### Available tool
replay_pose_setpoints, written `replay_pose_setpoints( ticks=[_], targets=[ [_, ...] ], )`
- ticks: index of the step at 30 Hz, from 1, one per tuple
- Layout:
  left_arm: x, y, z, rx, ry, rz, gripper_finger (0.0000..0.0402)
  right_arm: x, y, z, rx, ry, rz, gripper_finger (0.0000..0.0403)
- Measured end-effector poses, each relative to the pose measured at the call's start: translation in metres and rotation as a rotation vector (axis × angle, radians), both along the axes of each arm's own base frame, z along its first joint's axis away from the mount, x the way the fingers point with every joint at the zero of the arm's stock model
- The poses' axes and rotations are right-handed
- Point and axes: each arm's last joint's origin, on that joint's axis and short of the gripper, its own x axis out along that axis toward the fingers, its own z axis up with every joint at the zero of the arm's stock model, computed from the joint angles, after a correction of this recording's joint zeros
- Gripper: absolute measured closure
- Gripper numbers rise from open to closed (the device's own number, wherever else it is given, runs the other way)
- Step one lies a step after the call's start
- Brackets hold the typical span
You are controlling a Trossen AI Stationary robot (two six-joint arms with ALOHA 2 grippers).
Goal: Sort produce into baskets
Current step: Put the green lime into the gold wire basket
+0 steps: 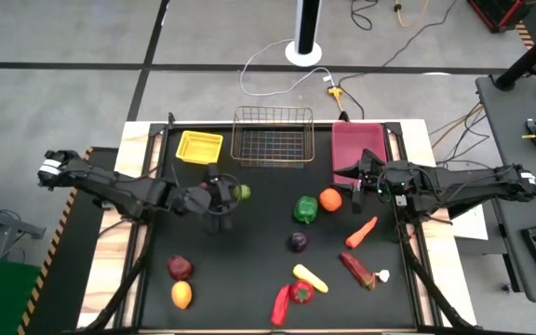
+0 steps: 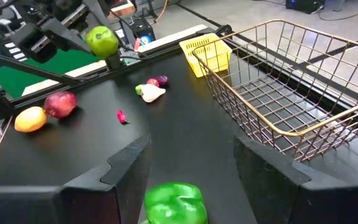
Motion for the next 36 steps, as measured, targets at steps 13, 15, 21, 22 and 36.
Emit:
replay_pose_setpoints(
  ticks=[13,15,21,22,36],
  targets=[
    [0.006,0.043,0.037,0.076,0.043,0.056,0.0241,0.0,0.0,0.0,0.015,-0.004,-0.005,0.0183],
    [0.007,0.054,0.044,0.08,0.035,0.05,0.0241,0.0,0.0,0.0,0.015,-0.004,-0.005,0.0183],
    [0.016,0.102,0.064,0.136,0.064,0.061,0.0242,0.0,0.0,0.0,0.014,-0.004,-0.005,0.0183],
    [0.018,0.112,0.066,0.127,0.078,0.057,0.0242,0.0,0.0,0.0,0.015,-0.004,-0.005,0.0183],
    [0.079,0.256,0.042,-0.126,0.33,0.09,0.0242,0.0,0.0,0.0,-0.002,0.001,-0.003,0.0183]
  ],
)
